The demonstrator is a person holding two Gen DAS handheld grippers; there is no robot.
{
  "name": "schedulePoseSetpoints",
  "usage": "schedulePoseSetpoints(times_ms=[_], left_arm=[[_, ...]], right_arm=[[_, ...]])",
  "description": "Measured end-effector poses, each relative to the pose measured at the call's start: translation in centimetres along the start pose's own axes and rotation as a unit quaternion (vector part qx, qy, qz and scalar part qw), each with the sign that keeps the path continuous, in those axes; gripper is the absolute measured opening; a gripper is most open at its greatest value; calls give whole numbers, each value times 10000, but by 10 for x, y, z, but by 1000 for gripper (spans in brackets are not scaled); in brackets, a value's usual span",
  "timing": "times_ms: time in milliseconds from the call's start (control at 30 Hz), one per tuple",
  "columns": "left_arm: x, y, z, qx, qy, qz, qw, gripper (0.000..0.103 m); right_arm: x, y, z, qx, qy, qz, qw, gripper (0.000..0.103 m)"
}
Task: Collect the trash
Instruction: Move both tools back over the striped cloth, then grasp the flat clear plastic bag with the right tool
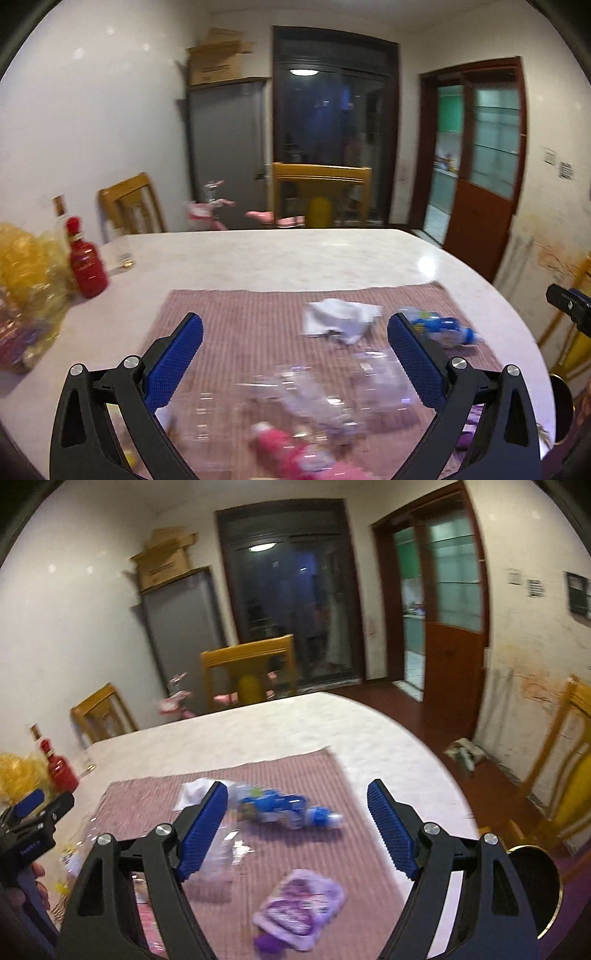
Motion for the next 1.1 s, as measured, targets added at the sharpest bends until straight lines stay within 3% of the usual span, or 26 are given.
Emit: schedulePoseSetpoints(times_ms=[133,267,367,433,700,900,967,1100], left_arm=[[0,30,3,164,-9,-237,9996,97],[-2,38,4,273,-22,-233,9994,97],[-2,44,2,290,-72,-302,9991,97],[-4,47,1,329,-76,-295,9990,97],[-10,68,3,460,-44,-486,9978,97],[-12,74,5,476,-16,-535,9974,97],[-12,76,5,479,-6,-562,9973,97],[-11,80,6,528,8,-620,9967,97]], right_arm=[[-8,29,2,186,97,-203,9996,78],[-18,49,11,266,299,-440,9982,78],[-40,72,29,252,771,-935,9923,78],[-67,86,52,167,1366,-1173,9835,78],[-129,124,106,612,2270,-872,9680,79],[-152,117,129,541,2670,-703,9596,80],[-153,116,130,518,2724,-750,9578,70],[-151,116,131,455,2814,-916,9541,61]])
Point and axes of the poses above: each gripper's, at about its wrist camera, not at the fingertips, and x roughly against the way its jaws point, y to its left, z to its underside, the point moved 6 cm from there along -x, roughly the way its jaws point, and after that the axes turned 5 degrees about -y, right-handed, at the moved point
